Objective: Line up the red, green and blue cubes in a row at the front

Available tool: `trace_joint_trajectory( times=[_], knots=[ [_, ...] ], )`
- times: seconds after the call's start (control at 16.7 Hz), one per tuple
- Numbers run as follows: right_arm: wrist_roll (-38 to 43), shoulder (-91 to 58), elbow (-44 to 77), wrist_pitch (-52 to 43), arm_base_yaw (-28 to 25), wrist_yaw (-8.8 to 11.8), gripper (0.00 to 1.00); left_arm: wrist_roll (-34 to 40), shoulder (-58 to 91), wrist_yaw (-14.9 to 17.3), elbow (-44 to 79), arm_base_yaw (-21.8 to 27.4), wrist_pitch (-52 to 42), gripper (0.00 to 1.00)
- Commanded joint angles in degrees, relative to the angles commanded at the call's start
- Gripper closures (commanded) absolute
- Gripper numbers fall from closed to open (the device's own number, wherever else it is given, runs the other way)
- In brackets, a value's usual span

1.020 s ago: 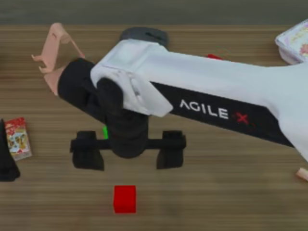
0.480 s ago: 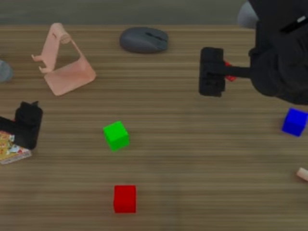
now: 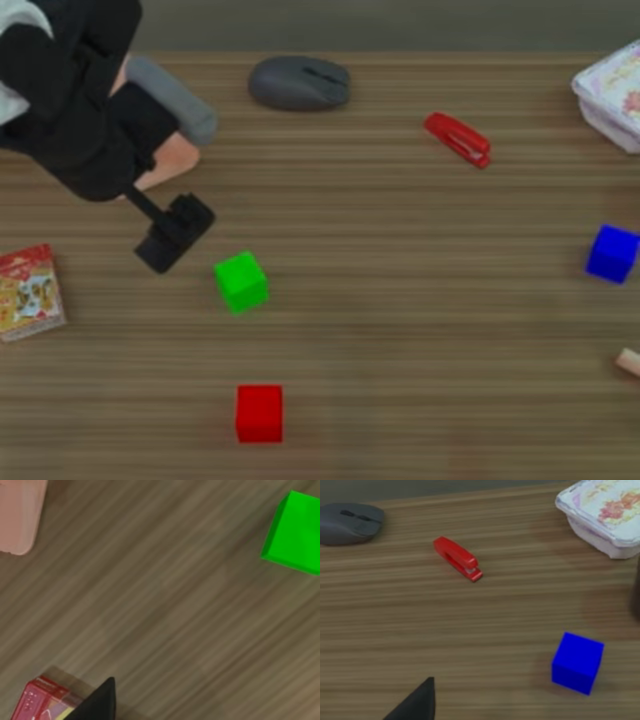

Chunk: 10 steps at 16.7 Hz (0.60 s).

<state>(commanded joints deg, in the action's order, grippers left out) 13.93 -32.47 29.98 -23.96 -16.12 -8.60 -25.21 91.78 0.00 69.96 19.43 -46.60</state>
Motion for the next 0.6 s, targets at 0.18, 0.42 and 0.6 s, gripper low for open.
trace_joint_trajectory(
  times=[0.18, 0.42, 0.6],
  knots=[
    [-6.2, 13.1, -12.7, 8.7, 6.3, 2.5, 0.00, -3.7, 13.0, 0.1, 10.6, 2.9, -6.9, 0.00],
    [-11.7, 25.5, -24.6, 18.5, 12.5, 6.2, 0.00, -7.4, 26.2, 0.1, 21.5, 5.8, -13.3, 0.00],
    [-13.6, 31.2, -29.1, 23.0, 15.0, 8.2, 0.00, -9.0, 31.4, 0.1, 26.1, 7.0, -15.8, 0.00]
  ],
)
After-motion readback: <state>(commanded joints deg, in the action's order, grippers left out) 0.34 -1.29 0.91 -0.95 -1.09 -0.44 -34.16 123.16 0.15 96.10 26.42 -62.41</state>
